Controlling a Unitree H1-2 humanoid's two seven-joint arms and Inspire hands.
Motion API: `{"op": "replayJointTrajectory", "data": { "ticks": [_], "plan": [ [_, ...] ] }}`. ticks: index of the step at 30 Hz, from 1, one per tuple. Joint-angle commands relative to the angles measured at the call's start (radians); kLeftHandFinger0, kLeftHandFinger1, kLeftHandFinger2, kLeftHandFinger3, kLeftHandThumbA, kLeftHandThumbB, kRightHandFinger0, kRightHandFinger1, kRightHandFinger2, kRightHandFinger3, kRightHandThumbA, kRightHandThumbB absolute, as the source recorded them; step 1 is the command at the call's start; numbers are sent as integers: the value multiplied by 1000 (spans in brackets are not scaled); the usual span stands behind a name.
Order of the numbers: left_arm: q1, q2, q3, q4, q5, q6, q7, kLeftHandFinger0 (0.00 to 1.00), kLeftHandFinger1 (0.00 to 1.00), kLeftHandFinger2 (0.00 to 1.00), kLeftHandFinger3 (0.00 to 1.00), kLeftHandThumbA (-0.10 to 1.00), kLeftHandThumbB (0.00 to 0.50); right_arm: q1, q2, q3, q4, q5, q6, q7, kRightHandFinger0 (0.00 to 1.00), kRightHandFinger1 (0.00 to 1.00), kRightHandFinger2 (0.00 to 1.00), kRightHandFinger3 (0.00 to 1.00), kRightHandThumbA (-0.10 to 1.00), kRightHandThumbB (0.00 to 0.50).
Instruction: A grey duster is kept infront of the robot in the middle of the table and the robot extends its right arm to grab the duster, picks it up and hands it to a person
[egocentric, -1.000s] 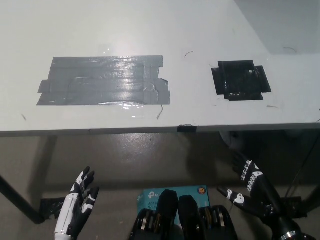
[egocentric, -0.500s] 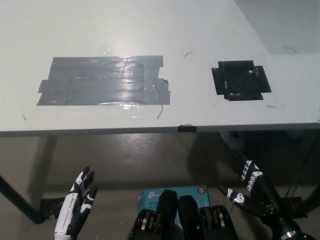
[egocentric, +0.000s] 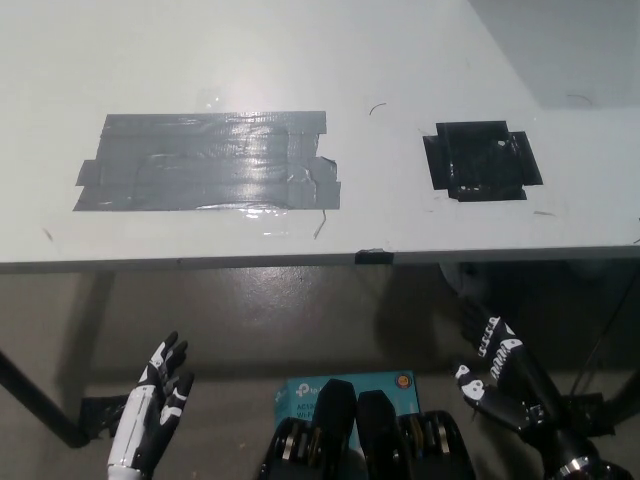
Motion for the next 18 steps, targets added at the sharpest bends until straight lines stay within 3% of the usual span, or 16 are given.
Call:
{"op": "replayJointTrajectory", "data": {
  "ticks": [1,2,4,5,7,11,14,15,16,17,18],
  "plan": [
    [-22,13,8,-4,5,-39,17,895,992,1000,1000,859,271,-31,9,-12,-8,19,-22,22,1000,1000,1000,1000,391,107],
    [-22,13,7,-5,4,-35,16,894,992,1000,1000,859,272,-32,8,-12,-6,19,-22,22,1000,1000,1000,1000,418,121],
    [-24,14,6,-6,3,-31,13,898,992,1000,1000,860,275,-32,6,-11,-6,9,-21,20,1000,1000,1000,1000,602,228],
    [-24,14,7,-7,1,-28,12,898,991,1000,1000,858,284,-32,3,-8,-8,-1,-19,18,1000,1000,1000,1000,729,312],
    [-24,14,7,-8,7,-26,16,884,986,999,1000,866,287,-32,-2,-3,-15,-18,-11,15,1000,1000,1000,1000,890,404],
    [-23,14,7,-11,14,-25,19,878,982,990,1000,872,288,-34,-5,1,-17,-26,-7,16,1000,1000,1000,1000,906,498],
    [-32,13,12,-3,-2,-29,16,874,977,983,1000,860,282,-47,-7,1,-10,-33,-4,16,1000,1000,1000,1000,877,481],
    [-26,13,11,-6,-4,-26,14,881,981,983,1000,856,281,-42,-7,2,-10,-37,-7,15,1000,1000,1000,1000,797,390],
    [-18,12,11,-12,-6,-22,12,891,983,985,1000,845,272,-37,-3,0,-4,-25,-22,23,1000,1000,1000,1000,397,194],
    [-17,13,11,-14,-5,-21,12,891,983,985,1000,845,272,-37,-2,-1,-2,-21,-27,26,1000,1000,1000,1000,397,194],
    [-16,13,11,-17,-1,-19,14,887,982,985,1000,851,277,-37,1,-2,0,-16,-30,27,1000,1000,1000,1000,331,146]
  ]
}}
